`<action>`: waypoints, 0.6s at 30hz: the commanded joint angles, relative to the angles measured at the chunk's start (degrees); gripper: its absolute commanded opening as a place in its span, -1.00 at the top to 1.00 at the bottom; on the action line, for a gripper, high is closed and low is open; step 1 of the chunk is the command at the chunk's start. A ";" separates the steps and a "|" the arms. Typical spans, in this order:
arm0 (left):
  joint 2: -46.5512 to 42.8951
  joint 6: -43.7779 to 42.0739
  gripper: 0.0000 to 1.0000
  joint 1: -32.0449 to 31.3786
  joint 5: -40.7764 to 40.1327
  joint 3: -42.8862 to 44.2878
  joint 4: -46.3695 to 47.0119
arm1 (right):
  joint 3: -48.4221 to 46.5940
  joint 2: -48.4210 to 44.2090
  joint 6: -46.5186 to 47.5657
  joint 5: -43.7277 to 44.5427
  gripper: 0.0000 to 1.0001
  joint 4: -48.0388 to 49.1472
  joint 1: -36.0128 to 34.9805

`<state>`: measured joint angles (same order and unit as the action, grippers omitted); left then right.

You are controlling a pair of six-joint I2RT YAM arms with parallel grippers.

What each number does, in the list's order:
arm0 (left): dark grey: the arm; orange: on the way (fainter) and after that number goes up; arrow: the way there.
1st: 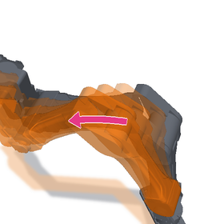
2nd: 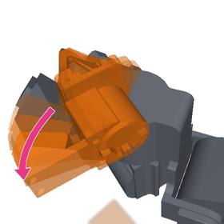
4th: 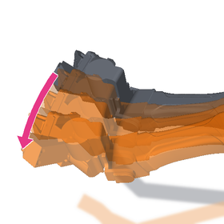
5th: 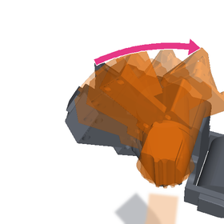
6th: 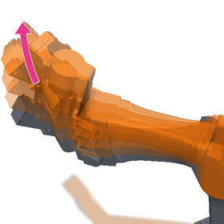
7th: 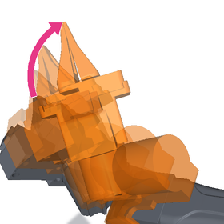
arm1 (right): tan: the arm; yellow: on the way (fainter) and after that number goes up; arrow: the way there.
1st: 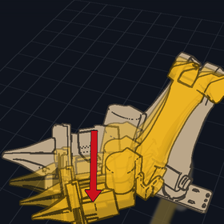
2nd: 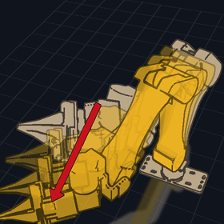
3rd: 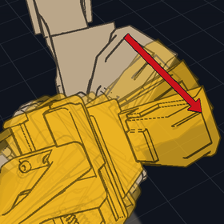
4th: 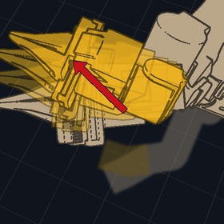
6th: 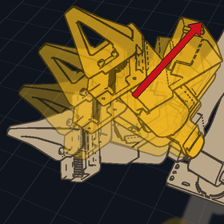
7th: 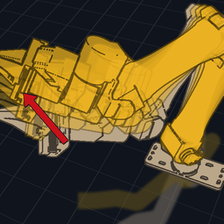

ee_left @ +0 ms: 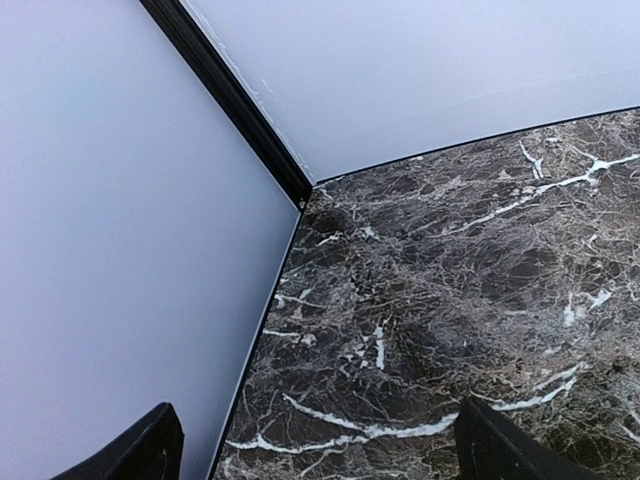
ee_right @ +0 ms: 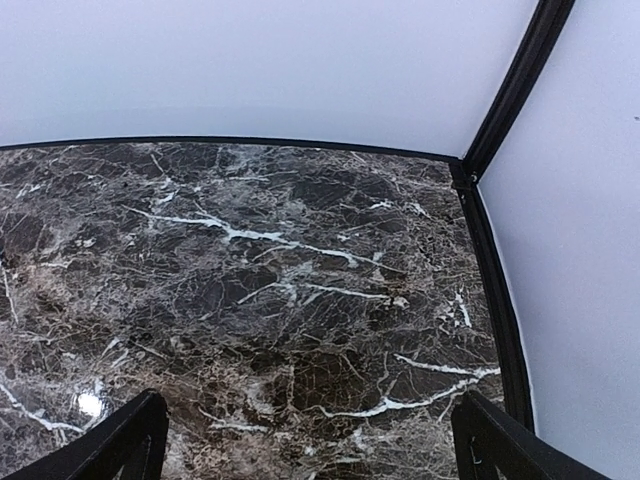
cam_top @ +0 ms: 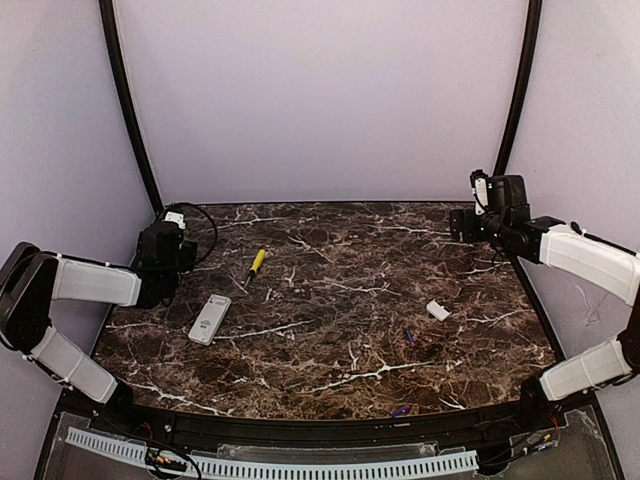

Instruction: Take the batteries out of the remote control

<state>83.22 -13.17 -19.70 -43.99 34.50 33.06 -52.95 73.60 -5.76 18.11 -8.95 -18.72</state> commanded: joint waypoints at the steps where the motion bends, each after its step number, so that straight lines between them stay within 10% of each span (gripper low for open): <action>1: 1.43 -3.37 -0.91 1.96 1.20 -4.12 10.36 | 2.53 -0.94 -1.47 0.71 -0.97 5.29 1.83; 18: 5.11 0.03 -0.92 7.40 15.25 -16.11 31.06 | 15.02 -0.78 4.79 7.99 -0.97 20.79 3.43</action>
<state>86.94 -12.95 -12.62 -32.03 21.43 55.00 -40.21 71.90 -3.46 24.82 5.54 -15.68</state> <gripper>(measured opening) 0.956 0.986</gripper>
